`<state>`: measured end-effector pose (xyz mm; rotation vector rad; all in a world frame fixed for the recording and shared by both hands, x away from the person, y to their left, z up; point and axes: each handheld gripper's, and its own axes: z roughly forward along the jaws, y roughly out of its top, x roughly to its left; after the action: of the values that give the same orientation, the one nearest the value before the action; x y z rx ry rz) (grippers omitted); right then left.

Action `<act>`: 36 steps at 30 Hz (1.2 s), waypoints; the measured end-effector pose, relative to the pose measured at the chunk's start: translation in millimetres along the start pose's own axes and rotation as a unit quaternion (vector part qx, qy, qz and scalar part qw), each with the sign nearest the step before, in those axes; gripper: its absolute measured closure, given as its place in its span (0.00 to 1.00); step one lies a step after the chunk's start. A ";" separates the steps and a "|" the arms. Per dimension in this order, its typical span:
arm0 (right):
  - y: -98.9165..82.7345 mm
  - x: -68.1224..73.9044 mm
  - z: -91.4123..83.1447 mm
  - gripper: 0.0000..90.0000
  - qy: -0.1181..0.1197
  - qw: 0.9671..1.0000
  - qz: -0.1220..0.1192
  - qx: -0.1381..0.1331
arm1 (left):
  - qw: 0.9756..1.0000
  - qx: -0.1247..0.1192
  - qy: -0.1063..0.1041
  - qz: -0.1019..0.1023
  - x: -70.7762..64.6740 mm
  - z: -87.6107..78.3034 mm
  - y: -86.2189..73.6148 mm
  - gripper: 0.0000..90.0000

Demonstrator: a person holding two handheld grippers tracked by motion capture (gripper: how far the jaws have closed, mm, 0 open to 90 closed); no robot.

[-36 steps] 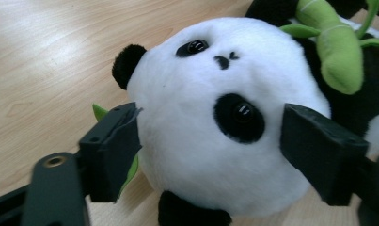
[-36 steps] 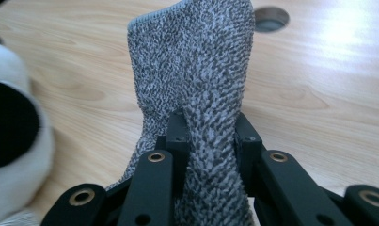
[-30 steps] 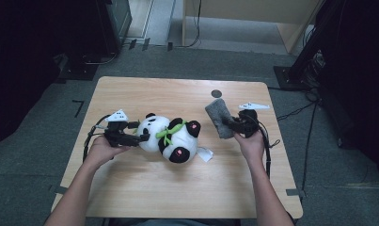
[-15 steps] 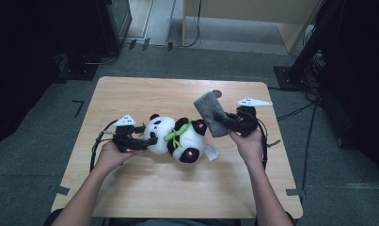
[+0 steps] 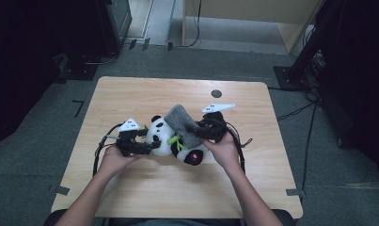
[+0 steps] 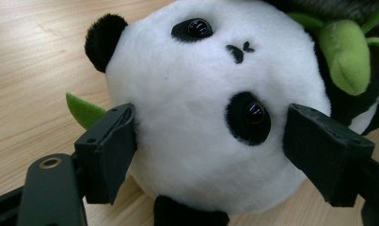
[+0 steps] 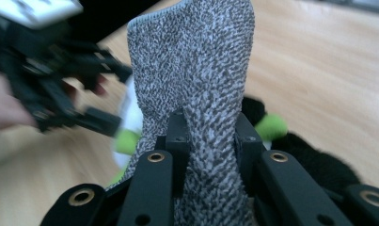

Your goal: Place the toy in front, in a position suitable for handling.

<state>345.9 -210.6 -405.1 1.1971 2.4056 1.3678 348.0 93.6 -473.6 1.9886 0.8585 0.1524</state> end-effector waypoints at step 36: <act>-14.6 -5.5 9.8 0.84 0.015 1.000 0.001 0.002 | 0.999 0.015 -0.033 -0.007 17.7 13.9 12.7 0.19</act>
<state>345.8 -211.9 -423.5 1.1881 2.4306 1.3919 373.6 90.7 -475.2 2.0031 0.8360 0.0649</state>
